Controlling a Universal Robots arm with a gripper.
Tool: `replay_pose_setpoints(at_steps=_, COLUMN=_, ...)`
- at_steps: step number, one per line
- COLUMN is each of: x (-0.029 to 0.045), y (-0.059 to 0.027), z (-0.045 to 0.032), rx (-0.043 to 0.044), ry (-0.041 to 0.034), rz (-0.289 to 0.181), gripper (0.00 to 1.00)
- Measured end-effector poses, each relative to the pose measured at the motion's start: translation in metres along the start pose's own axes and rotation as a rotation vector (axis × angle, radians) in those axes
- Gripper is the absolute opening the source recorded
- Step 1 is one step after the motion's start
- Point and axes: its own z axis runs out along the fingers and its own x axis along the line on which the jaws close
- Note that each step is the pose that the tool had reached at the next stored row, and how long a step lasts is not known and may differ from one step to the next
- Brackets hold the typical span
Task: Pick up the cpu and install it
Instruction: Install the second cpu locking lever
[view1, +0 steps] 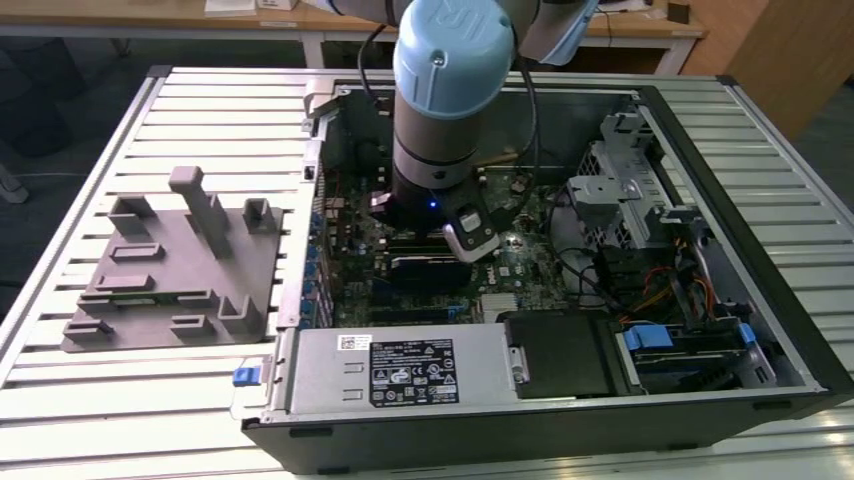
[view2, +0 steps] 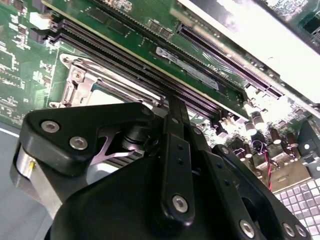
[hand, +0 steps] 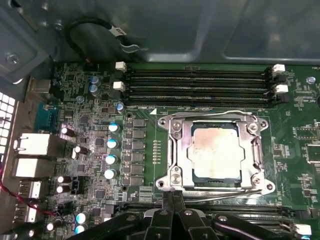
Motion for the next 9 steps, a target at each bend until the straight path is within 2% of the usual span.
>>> replay_pose_setpoints(at_steps=6, x=0.0018, y=-0.0010, z=0.0013, rx=-0.0051, ry=0.0000, rz=0.000, gripper=0.11)
replay_pose_setpoints(at_steps=9, x=0.0019, y=-0.0013, z=0.0022, rx=-0.0129, ry=0.0001, rz=0.000, gripper=0.11)
